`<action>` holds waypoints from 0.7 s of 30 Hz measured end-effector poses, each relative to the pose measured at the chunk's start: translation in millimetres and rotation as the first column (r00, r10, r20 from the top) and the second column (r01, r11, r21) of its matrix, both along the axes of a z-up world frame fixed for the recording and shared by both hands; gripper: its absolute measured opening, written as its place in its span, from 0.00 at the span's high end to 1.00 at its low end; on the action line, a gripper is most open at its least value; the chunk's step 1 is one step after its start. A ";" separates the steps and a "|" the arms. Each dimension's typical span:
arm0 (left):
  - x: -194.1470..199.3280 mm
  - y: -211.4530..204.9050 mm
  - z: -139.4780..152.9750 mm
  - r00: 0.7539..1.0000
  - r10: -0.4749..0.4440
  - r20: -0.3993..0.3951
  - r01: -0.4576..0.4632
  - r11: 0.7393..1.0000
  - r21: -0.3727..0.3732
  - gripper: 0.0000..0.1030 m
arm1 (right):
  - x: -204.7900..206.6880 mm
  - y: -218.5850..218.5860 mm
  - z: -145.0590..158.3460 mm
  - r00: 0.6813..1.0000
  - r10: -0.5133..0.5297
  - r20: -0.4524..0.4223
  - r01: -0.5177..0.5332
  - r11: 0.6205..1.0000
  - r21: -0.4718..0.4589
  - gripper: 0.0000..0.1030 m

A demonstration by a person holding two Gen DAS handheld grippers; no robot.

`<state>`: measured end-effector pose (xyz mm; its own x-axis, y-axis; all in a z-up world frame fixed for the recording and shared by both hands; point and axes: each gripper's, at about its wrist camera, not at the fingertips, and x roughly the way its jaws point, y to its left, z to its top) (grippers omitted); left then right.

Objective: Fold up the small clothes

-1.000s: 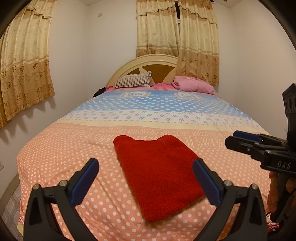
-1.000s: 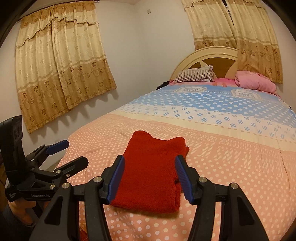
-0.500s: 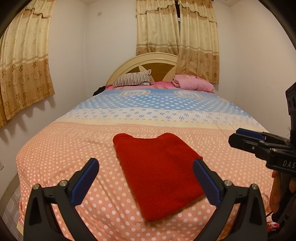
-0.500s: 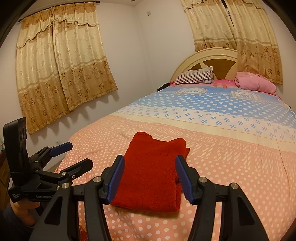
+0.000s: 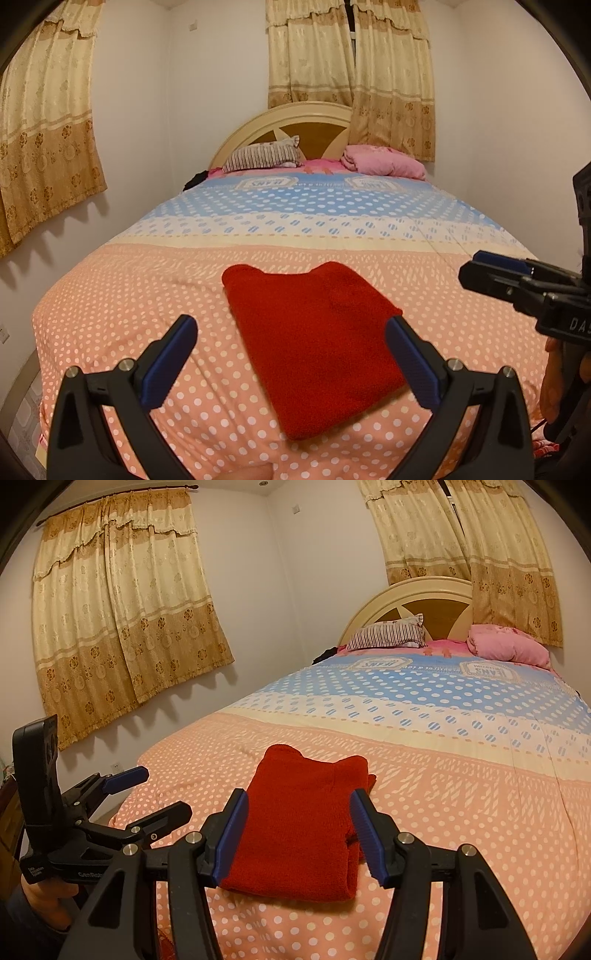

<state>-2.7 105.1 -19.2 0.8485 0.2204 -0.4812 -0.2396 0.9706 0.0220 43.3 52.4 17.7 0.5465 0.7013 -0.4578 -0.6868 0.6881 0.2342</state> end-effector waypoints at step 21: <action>0.5 10.5 0.6 0.999 0.033 0.017 -0.033 0.999 0.008 0.00 | -4.8 -0.1 -6.1 1.000 0.017 0.009 -0.017 1.000 -0.002 0.43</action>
<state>-2.2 115.7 -18.6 0.8489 0.2522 -0.4646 -0.2718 0.9620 0.0255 38.4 52.3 11.6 0.5386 0.7094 -0.4546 -0.7004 0.6769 0.2264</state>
